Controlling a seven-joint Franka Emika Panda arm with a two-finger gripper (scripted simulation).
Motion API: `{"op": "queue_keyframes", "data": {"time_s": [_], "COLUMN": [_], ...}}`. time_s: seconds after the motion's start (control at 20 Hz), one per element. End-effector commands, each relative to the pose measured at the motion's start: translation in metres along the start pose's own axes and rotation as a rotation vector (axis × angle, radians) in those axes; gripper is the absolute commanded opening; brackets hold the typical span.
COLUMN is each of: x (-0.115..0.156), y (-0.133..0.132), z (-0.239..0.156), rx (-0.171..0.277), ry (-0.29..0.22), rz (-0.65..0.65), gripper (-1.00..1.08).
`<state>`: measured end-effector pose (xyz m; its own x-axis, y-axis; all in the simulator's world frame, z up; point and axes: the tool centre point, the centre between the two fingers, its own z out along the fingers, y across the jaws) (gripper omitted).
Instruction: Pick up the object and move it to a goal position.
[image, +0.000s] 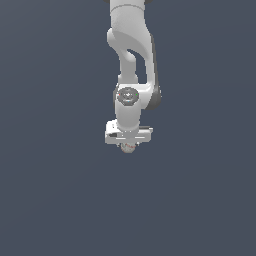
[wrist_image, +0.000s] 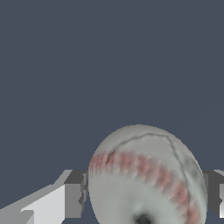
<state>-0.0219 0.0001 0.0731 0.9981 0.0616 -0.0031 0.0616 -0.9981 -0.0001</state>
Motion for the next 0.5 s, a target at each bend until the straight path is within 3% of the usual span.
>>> {"op": "queue_keyframes", "data": {"time_s": [0.0,0.45], "x": [-0.003,-0.022], "y": [-0.008,-0.051], "z": [-0.015,-0.092], "rx": [0.0,-0.002], "ry": [0.003,0.003], "rz": [-0.001,-0.001], "gripper": [-1.0,-1.0]}}
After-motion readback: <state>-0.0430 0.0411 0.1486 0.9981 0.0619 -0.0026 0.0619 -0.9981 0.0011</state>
